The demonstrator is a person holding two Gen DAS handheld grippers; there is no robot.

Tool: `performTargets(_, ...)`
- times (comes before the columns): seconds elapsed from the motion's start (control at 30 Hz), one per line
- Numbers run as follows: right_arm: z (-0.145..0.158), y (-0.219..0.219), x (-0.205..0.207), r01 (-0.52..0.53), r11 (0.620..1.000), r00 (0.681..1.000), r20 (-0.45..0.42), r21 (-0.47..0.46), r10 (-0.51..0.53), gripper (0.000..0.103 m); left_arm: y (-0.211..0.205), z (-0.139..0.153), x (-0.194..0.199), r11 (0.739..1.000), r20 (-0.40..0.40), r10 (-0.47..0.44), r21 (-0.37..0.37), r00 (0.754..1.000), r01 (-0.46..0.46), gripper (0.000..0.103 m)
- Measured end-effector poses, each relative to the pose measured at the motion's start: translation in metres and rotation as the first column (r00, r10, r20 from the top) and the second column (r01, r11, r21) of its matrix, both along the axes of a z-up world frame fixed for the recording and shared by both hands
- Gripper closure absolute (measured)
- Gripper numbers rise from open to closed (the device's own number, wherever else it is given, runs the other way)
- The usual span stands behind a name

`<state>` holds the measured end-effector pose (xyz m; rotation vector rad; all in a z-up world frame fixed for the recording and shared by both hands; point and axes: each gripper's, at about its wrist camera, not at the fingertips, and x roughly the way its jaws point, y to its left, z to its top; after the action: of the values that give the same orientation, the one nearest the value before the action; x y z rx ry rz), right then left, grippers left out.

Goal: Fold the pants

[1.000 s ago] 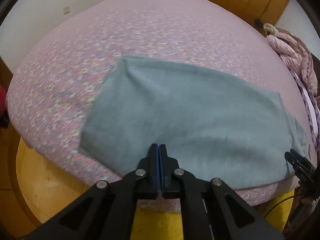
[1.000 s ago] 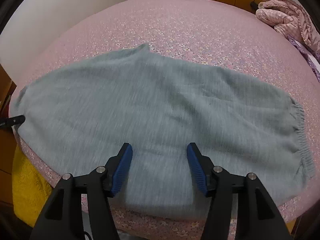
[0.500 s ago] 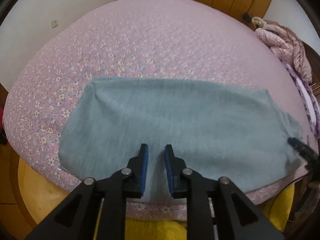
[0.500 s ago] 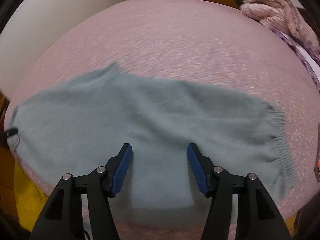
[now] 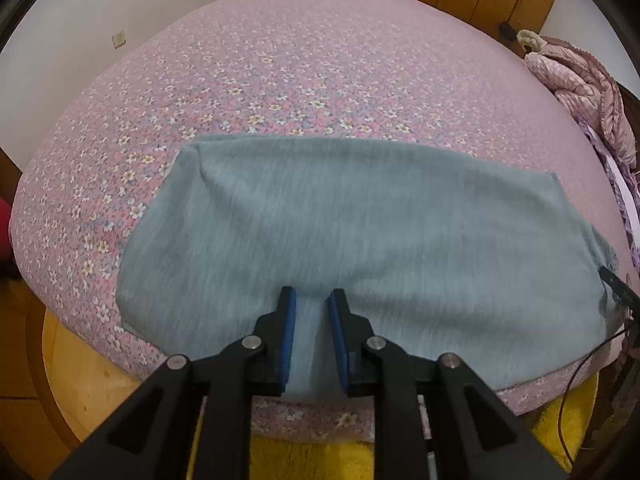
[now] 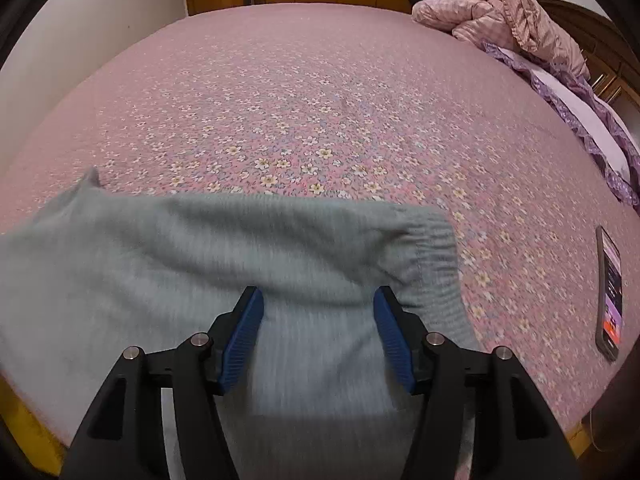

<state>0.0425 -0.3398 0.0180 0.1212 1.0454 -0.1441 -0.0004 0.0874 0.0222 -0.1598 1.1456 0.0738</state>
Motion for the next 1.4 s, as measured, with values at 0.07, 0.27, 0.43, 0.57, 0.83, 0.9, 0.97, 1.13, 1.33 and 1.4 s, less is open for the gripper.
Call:
performTargets(0.07,0.013,0.002,-0.014,-0.002,1.0,1.0,0.014,-0.005,0.002,0.045,-0.002,0.002,-0.001,1.0,-0.002,0.007,-0.003,1.0,-0.007,0.084)
performTargets(0.27,0.021,-0.007,-0.047,-0.017,1.0,1.0,0.012,-0.013,0.017,0.045,-0.009,-0.006,-0.004,0.998,0.001,-0.036,0.052,0.999,0.036,0.073)
performTargets(0.43,-0.008,-0.013,-0.056,-0.027,0.997,1.0,-0.008,-0.072,0.027,0.045,0.003,-0.007,-0.014,0.999,0.013,-0.016,0.037,1.0,0.015,0.071)
performTargets(0.57,-0.003,0.01,-0.052,-0.045,0.98,0.998,-0.056,-0.194,0.035,0.045,0.025,-0.002,-0.03,0.997,0.011,0.023,0.07,1.0,-0.024,0.071)
performTargets(0.83,0.031,0.048,-0.069,-0.142,0.987,0.99,-0.004,-0.08,0.142,0.045,0.08,0.014,-0.057,0.986,0.056,0.149,0.068,0.987,-0.153,0.069)
performTargets(0.9,0.031,0.063,-0.066,-0.192,0.981,0.981,0.003,-0.031,0.193,0.045,0.091,0.013,-0.058,0.984,0.059,0.175,0.032,0.983,-0.177,0.069)
performTargets(0.97,0.026,0.077,-0.063,-0.233,0.973,0.973,-0.003,0.008,0.233,0.045,0.096,0.011,-0.054,0.982,0.065,0.185,0.014,0.981,-0.186,0.069)
performTargets(1.13,0.007,0.114,-0.053,-0.298,0.953,0.952,-0.052,0.05,0.301,0.045,0.097,0.004,-0.048,0.978,0.061,0.204,-0.044,0.977,-0.202,0.067)
performTargets(1.33,-0.001,0.13,-0.051,-0.313,0.949,0.947,-0.067,0.039,0.315,0.039,0.09,-0.001,-0.043,0.98,0.091,0.195,-0.056,0.977,-0.19,0.061)
performTargets(1.4,-0.003,0.122,-0.046,-0.309,0.949,0.948,-0.064,0.056,0.312,0.038,0.084,0.002,-0.041,0.983,0.092,0.183,-0.031,0.979,-0.181,0.061)
